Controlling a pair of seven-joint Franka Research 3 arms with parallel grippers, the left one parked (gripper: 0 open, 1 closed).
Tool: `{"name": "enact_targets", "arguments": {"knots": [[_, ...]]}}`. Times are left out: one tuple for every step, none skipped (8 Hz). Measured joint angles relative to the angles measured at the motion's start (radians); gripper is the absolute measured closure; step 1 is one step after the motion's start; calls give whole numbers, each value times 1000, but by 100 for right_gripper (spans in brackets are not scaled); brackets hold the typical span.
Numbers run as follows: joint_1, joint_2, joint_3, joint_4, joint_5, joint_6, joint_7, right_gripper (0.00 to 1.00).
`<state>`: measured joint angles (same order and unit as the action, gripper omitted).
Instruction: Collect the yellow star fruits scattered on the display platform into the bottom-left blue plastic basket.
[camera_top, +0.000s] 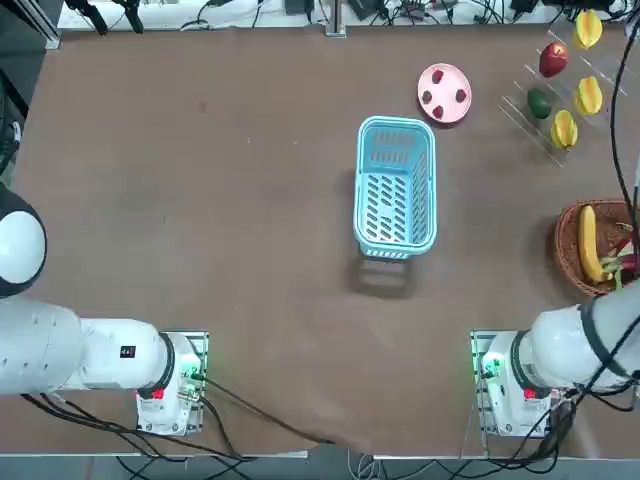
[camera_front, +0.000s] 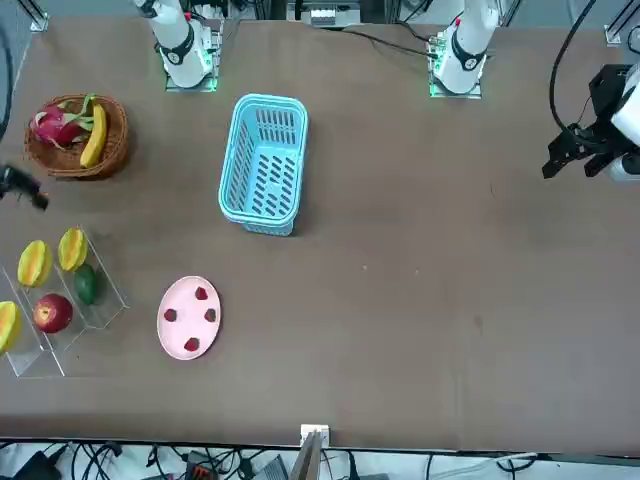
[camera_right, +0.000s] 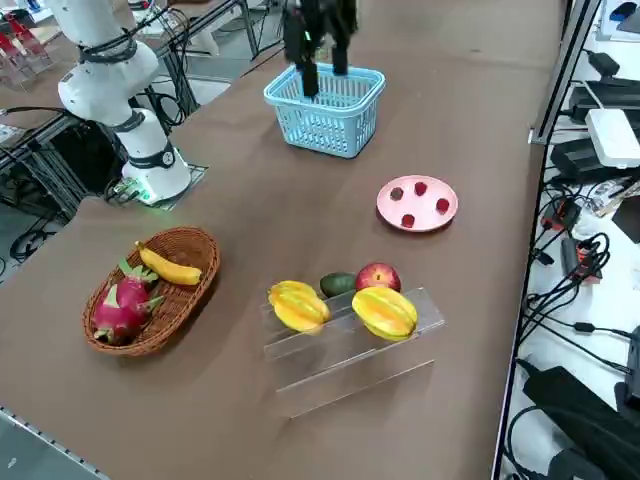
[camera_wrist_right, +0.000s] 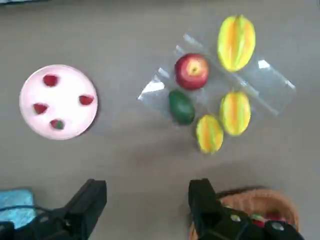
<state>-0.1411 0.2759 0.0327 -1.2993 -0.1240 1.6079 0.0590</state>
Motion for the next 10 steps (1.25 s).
{"name": "enact_targets", "arguments": {"knots": [[-23, 92, -3, 87, -1, 11, -38, 0], [-42, 172, -9, 154, -3, 43, -69, 0], [-60, 232, -24, 191, -5, 92, -102, 0], [-85, 279, -38, 209, -6, 150, -143, 0], [-123, 315, -40, 216, -5, 210, -182, 0], [-162, 345, -40, 220, -4, 257, -215, 0], [-196, 369, -40, 224, 6, 288, -255, 0], [-227, 388, -40, 227, 30, 311, -297, 0], [-254, 402, -40, 228, 67, 329, -321, 0], [-275, 416, -40, 229, 109, 349, -337, 0]]}}
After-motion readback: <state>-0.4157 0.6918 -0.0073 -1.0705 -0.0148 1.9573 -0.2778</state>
